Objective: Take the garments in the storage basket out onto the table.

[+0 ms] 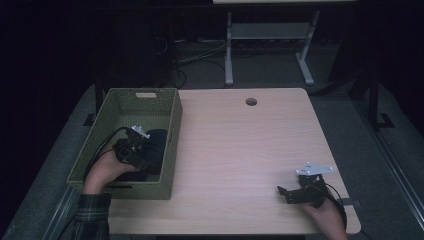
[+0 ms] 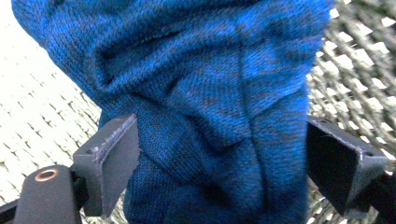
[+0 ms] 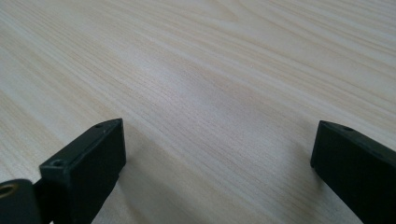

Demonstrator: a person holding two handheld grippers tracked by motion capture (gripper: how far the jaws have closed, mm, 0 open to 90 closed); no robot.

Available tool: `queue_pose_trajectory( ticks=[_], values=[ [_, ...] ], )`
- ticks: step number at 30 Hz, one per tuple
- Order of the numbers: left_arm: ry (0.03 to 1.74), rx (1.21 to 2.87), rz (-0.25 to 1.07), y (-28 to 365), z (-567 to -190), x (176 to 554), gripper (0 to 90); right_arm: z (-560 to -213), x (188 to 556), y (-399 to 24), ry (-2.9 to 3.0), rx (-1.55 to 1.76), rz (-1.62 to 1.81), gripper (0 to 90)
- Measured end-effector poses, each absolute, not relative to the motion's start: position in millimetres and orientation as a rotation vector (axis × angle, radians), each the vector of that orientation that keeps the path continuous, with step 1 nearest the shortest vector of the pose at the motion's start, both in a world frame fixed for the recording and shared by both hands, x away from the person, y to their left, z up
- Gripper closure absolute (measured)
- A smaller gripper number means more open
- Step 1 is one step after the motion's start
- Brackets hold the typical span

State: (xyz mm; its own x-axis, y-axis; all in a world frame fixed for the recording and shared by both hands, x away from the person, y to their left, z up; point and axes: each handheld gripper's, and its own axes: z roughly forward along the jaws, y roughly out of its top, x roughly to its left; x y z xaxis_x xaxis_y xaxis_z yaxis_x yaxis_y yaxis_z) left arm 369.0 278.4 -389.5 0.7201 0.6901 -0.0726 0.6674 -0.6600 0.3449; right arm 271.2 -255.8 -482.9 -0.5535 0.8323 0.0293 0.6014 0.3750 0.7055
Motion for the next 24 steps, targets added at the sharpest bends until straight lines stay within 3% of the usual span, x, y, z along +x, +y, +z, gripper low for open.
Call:
queue_pose_trajectory(
  ticks=[10, 18, 24],
  values=[
    [1.06, 2.579, 0.074, 280.4, -395.1, 371.2, 15.5, -482.8, 271.1, -255.8, 2.309, 1.256, 0.975, 3.0],
    [1.051, 2.576, 0.081, 283.1, -393.9, 371.3, 26.4, -482.9, 271.2, -255.9, 2.309, 1.255, 0.975, 3.0],
    [1.047, 2.546, 0.056, 286.3, -391.0, 370.8, 43.8, -482.9, 271.2, -255.8, 2.309, 1.255, 0.975, 3.0]
  ],
)
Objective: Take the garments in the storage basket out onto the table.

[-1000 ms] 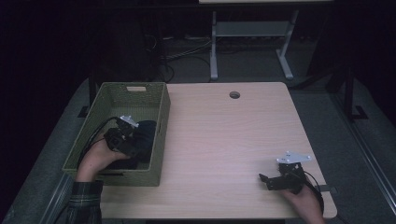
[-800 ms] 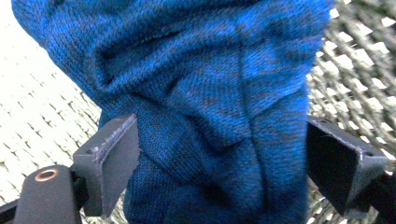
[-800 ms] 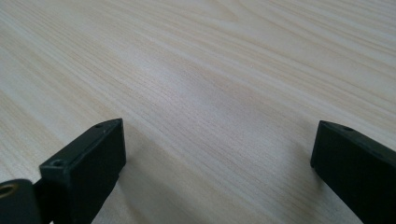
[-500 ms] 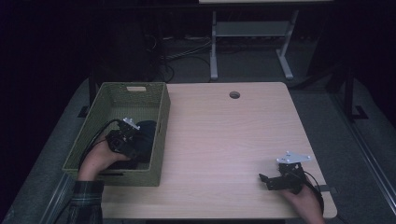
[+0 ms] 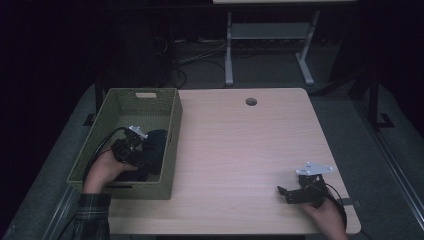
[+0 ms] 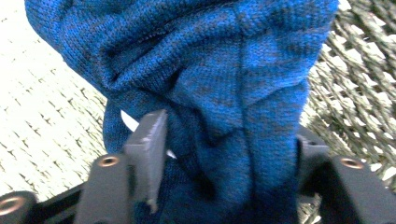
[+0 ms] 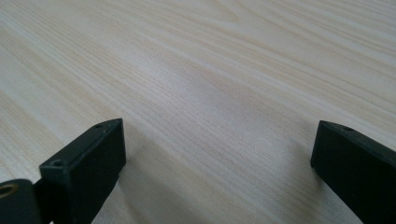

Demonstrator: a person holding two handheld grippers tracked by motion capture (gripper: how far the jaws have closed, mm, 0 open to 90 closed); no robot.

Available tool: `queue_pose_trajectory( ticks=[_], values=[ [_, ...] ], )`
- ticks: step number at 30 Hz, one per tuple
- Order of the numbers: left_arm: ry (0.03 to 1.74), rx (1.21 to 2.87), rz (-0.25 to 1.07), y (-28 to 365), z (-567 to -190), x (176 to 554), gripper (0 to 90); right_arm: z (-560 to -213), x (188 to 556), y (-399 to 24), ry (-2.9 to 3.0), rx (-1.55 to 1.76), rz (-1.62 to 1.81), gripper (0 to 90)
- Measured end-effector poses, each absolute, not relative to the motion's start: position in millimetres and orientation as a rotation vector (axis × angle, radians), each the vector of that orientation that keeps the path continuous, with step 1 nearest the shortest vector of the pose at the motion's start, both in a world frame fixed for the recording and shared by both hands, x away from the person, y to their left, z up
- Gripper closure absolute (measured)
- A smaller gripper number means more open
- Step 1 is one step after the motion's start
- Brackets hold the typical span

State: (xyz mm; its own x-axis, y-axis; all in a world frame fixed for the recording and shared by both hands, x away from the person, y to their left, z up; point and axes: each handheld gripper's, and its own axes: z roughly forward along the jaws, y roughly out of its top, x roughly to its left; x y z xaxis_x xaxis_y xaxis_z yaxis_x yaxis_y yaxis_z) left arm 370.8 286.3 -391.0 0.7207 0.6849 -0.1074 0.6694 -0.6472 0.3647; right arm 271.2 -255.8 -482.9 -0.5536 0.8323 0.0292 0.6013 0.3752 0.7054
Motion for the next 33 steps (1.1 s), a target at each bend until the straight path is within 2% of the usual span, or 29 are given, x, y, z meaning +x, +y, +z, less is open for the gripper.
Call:
queue_pose_trajectory(
  ticks=[2, 5, 11, 19, 33],
  values=[
    [1.045, 2.536, 0.021, 287.3, -390.5, 370.9, 51.9, -482.9, 271.2, -255.8, 2.309, 1.255, 0.975, 3.0],
    [1.045, 2.531, -0.004, 287.0, -391.3, 371.3, 59.0, -482.9, 271.1, -255.8, 2.309, 1.256, 0.975, 3.0],
    [1.052, 2.521, 0.005, 288.5, -387.6, 370.8, 68.5, -482.8, 271.1, -255.8, 2.309, 1.256, 0.975, 3.0],
    [1.088, 2.473, 0.072, 295.1, -373.4, 368.5, 70.0, -482.8, 271.1, -255.8, 2.309, 1.255, 0.975, 3.0],
    [1.105, 2.423, 0.107, 308.9, -348.0, 363.4, 70.2, -482.9, 271.1, -255.8, 2.309, 1.255, 0.975, 3.0]
  ],
)
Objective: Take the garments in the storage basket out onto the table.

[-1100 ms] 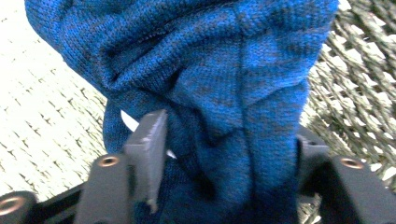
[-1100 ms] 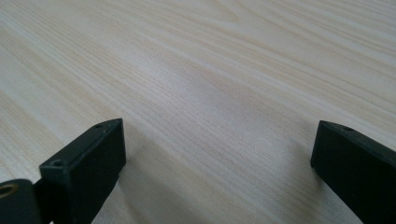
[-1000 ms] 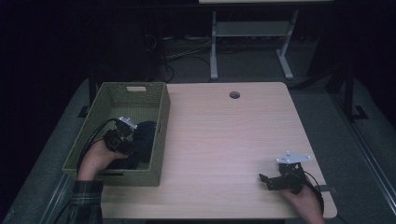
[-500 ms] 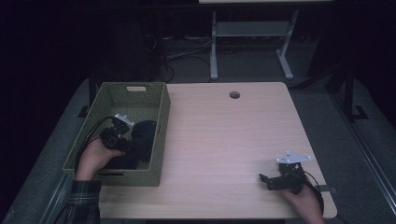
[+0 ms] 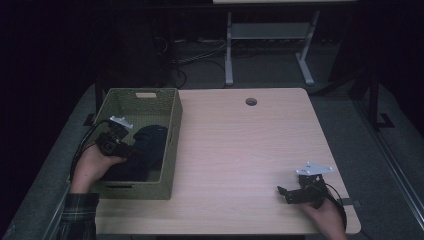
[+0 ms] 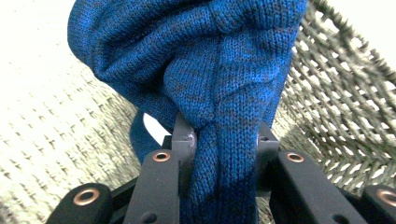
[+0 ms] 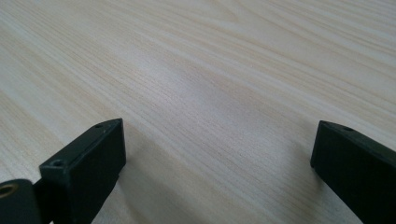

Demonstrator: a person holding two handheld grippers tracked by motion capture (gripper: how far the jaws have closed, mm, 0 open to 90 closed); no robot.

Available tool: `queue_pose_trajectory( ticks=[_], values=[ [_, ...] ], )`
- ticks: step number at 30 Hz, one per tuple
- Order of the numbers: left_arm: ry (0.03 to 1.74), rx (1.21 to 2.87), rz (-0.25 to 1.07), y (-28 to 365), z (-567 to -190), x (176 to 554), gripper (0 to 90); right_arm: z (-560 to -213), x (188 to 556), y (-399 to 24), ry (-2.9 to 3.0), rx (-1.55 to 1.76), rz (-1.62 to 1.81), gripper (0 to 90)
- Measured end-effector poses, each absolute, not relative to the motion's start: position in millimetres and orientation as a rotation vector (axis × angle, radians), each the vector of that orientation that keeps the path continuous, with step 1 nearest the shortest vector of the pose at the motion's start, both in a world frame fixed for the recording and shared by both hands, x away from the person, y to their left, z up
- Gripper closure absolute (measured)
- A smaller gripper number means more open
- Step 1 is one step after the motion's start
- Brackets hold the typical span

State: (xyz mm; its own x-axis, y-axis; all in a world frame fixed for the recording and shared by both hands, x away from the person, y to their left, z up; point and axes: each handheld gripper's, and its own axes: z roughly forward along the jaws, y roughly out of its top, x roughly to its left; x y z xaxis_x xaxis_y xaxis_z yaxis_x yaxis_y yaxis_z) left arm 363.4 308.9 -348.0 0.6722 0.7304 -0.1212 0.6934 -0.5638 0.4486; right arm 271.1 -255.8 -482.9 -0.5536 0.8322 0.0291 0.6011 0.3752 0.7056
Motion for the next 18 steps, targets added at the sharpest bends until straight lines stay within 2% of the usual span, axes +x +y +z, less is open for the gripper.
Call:
queue_pose_trajectory(
  ticks=[18],
  values=[
    [1.107, 2.367, 0.154, 311.1, -302.9, 365.2, 70.2, -482.9, 271.1, -255.8, 2.309, 1.255, 0.975, 3.0]
  ],
)
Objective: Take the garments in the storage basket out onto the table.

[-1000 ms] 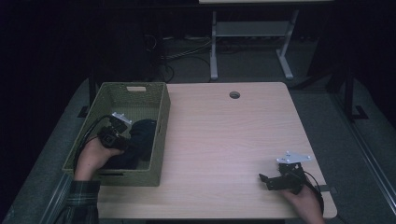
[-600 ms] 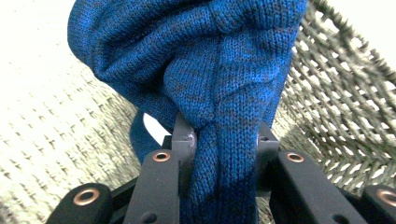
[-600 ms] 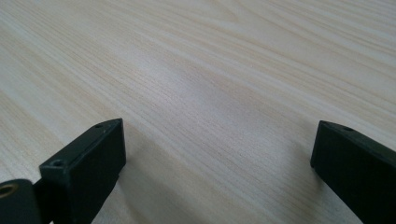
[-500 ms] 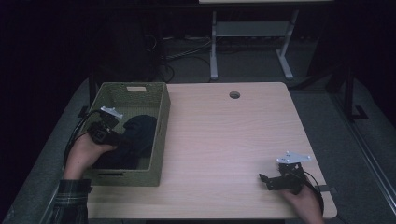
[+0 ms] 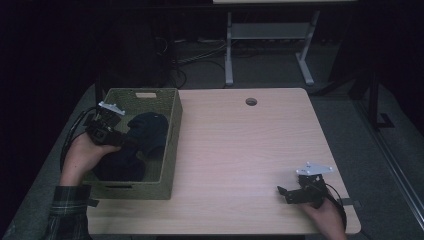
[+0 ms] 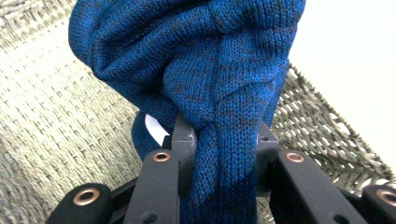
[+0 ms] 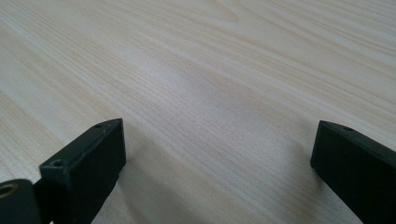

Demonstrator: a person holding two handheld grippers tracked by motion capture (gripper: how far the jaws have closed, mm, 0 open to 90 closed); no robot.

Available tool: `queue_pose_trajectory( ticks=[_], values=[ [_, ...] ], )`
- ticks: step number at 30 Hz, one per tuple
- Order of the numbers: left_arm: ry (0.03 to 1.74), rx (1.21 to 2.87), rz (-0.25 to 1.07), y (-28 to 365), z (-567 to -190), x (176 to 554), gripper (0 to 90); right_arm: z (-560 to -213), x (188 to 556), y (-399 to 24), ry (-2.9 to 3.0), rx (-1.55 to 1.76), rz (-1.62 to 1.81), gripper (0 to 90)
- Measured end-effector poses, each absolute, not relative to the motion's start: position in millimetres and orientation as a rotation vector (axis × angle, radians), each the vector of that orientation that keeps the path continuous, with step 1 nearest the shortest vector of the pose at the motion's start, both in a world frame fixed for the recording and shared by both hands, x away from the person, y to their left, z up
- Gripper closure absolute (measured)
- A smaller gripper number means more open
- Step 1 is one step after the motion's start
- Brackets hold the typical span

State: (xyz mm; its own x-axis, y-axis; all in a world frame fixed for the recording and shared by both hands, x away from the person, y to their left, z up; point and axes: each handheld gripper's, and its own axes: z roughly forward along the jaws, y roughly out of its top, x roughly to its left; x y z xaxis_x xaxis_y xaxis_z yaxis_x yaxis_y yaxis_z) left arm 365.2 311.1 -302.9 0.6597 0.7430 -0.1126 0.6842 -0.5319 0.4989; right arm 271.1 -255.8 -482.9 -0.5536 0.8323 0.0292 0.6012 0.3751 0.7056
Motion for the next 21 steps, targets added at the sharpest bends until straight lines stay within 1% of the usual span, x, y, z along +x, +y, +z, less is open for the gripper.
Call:
queue_pose_trajectory(
  ticks=[21],
  values=[
    [1.027, 2.342, 0.183, 307.0, -259.9, 363.2, 70.8, -482.8, 271.0, -255.9, 2.31, 1.252, 0.976, 3.0]
  ],
)
